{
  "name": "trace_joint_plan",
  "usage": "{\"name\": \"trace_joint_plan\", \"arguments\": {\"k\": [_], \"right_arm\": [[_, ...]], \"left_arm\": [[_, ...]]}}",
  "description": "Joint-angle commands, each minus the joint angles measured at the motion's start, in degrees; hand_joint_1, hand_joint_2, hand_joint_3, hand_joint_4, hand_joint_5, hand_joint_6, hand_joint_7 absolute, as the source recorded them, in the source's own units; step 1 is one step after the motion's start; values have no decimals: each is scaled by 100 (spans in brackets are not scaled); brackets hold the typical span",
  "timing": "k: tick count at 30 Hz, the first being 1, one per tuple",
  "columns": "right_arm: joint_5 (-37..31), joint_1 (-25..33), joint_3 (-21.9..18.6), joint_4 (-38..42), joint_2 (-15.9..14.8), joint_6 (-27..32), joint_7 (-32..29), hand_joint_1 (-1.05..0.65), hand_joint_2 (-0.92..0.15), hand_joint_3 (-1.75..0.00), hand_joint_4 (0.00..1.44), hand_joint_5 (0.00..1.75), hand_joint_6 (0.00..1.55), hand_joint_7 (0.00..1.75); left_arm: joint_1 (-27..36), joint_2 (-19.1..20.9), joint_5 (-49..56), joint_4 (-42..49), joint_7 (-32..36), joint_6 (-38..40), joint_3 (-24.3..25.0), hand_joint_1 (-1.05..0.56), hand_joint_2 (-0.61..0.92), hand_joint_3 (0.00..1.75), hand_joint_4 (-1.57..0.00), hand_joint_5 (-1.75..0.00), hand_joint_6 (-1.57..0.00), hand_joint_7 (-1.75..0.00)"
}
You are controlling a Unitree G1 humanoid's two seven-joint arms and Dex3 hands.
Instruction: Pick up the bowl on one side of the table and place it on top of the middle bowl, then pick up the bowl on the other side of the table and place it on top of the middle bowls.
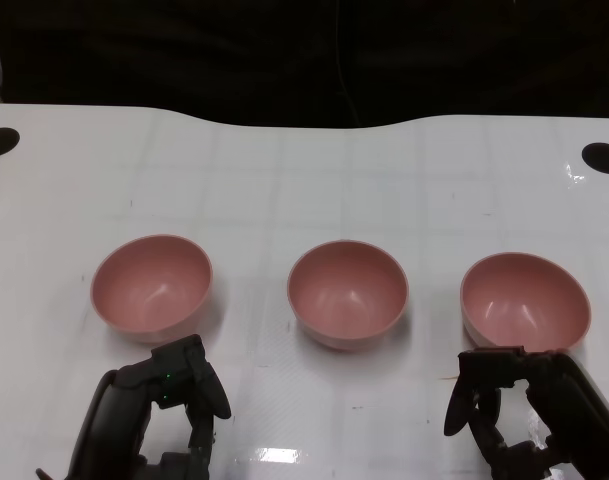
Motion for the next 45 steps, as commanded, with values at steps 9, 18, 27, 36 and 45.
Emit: {"name": "trace_joint_plan", "arguments": {"k": [9, 18, 27, 36, 45], "right_arm": [[178, -51, -24, -24, -43, 12, 124, 14, -6, -165, 96, 170, 96, 135], [104, -81, -27, -46, 1, -50, 69, 14, -6, -165, 96, 170, 97, 135], [17, 72, -47, -83, 46, -269, -87, 15, -11, -166, 97, 167, 96, 136], [74, 81, -36, 19, 56, -380, -83, 17, -11, -167, 98, 164, 97, 136], [32, 26, -56, 113, 60, -471, -111, 17, -11, -166, 99, 164, 97, 137]], "left_arm": [[-172, 51, -240, 133, -214, 40, 52, -2, 22, 175, -90, -175, -85, -162], [-213, 21, -335, 165, -311, 34, 66, -1, 23, 175, -90, -174, -85, -161], [-24, 45, -350, -53, -380, -72, 28, -5, 24, 173, -91, -175, -85, -158], [40, 64, -263, -118, -366, -44, 49, -3, 25, 171, -91, -175, -86, -158], [9, 51, -213, -88, -325, -129, 59, -3, 24, 172, -90, -175, -86, -157]]}}
